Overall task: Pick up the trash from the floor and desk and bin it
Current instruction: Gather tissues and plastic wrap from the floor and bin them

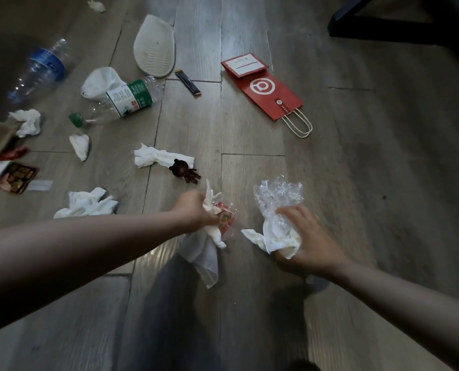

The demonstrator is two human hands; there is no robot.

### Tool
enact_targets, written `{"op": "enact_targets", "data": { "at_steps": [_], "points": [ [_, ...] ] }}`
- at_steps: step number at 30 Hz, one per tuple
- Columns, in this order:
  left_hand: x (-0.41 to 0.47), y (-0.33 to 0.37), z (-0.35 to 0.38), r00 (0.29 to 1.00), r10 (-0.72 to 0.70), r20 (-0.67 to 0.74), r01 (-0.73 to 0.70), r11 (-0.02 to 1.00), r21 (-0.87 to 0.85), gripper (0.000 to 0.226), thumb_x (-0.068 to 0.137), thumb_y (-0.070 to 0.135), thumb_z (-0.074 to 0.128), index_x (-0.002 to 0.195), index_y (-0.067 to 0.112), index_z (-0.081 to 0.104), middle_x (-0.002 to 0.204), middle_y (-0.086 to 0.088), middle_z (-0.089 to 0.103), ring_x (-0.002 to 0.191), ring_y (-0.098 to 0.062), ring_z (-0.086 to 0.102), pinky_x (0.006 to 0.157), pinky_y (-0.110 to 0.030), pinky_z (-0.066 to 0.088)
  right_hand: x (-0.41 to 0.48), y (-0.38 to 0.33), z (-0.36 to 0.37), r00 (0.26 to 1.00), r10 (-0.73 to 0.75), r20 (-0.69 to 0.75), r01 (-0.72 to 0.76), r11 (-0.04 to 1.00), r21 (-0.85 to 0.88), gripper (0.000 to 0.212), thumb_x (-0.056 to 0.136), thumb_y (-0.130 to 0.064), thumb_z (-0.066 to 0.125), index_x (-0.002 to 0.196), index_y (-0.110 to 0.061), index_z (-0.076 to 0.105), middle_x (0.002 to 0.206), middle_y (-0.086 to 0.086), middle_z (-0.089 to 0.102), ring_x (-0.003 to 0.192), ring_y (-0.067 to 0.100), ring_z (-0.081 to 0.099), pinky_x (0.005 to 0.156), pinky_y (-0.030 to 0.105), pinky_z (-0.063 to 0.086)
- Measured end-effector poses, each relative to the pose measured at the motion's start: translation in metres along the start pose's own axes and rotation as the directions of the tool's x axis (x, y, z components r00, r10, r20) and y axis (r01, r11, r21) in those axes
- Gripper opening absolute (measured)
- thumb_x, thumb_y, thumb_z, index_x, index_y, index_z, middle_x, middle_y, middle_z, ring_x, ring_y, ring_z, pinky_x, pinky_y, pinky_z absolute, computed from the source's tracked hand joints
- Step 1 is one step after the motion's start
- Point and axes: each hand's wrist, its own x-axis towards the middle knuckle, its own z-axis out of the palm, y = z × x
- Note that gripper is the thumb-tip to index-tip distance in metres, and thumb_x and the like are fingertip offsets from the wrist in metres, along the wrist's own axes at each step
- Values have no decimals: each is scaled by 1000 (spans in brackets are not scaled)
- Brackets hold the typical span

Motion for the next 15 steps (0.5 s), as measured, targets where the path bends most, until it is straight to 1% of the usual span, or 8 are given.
{"op": "enact_targets", "data": {
  "at_steps": [2,5,7,10,13,15],
  "points": [
    [-4,-1,-12,999,-18,-45,16,999,-42,28,71,16,79,93,8,64,90,-8,68,82,-20,65,64,-28,52,3,-5,-5,1000,3,-30,-2,1000,30,81,57,-67,58,129,-32,46,119,-13,42,109,11,46,79,26,41],
    [-10,-2,-31,993,-52,-106,44,995,-85,23,73,17,78,90,10,64,86,-6,68,78,-18,65,62,-27,51,15,-11,-18,997,-20,-70,24,998,58,80,58,-66,62,128,-31,48,118,-13,43,108,12,48,80,29,46],
    [-13,1,-49,988,-64,-137,51,994,-98,22,73,18,77,88,9,64,84,-6,68,76,-19,66,60,-28,52,28,-18,-32,995,-30,-91,34,998,49,80,57,-64,63,127,-29,49,118,-11,44,107,13,46,78,27,43],
    [-18,13,-79,975,-91,-204,55,983,-177,20,71,17,78,83,8,65,80,-7,70,73,-21,67,65,-34,55,50,-35,-54,985,-27,-168,42,995,86,79,56,-60,62,126,-26,52,117,-8,45,107,18,46,82,26,37],
    [-31,37,-116,950,-164,-265,84,954,-288,21,68,16,81,79,15,63,77,-2,69,74,-20,67,68,-33,54,65,-64,-83,985,-26,-173,52,988,145,75,56,-58,64,124,-29,52,117,-11,43,109,19,47,86,30,41],
    [-46,54,-140,937,-214,-275,112,933,-342,23,67,21,81,79,17,63,78,-2,70,75,-22,68,73,-37,56,70,-85,-108,983,25,-179,7,984,176,78,55,-58,62,125,-27,52,117,-11,43,110,19,49,90,35,44]
  ]
}}
